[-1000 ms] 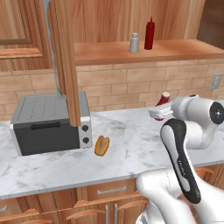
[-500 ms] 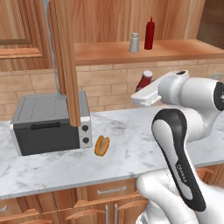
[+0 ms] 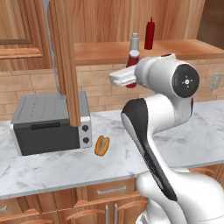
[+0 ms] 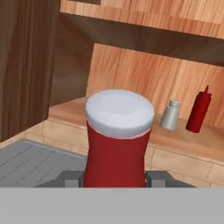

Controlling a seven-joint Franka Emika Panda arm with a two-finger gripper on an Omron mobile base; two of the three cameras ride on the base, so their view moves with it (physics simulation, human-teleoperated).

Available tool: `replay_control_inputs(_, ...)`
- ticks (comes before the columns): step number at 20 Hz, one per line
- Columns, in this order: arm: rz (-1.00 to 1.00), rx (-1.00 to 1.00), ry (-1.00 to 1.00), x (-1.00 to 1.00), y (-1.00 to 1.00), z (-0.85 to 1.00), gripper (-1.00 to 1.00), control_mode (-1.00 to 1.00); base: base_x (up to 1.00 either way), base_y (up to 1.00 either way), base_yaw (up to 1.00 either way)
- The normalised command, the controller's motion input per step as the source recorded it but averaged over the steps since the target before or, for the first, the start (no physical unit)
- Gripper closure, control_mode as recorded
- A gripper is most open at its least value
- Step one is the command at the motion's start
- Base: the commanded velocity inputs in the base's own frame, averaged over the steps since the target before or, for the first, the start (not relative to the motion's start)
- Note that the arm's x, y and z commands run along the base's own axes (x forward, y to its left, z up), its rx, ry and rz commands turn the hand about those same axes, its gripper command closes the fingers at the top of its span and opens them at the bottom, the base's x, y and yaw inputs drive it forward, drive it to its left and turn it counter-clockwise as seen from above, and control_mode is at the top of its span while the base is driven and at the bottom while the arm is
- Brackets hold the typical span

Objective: There are various items on the counter. Only move the condiments/shakers into the cabinet.

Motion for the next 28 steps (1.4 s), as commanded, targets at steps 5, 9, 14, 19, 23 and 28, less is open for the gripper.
replay_control_inputs(5,-0.19,0.03,0.0,0.06,0.01,0.21,1.0,-1.0,0.0,0.0,0.0)
replay_control_inputs(9,-0.01,0.16,0.0,0.0,-0.04,0.0,1.0,-1.0,0.0,0.0,0.0)
replay_control_inputs(14,-0.07,0.36,0.04,0.1,-0.16,0.11,1.0,-1.0,0.0,0.0,0.0)
replay_control_inputs(19,0.0,0.01,0.01,0.02,0.0,0.04,1.0,-1.0,0.0,0.0,0.0)
replay_control_inputs(23,-0.03,0.0,0.0,0.3,0.0,0.35,1.0,-1.0,0.0,0.0,0.0)
replay_control_inputs(28,-0.04,0.0,0.0,0.44,0.0,0.28,1.0,-1.0,0.0,0.0,0.0)
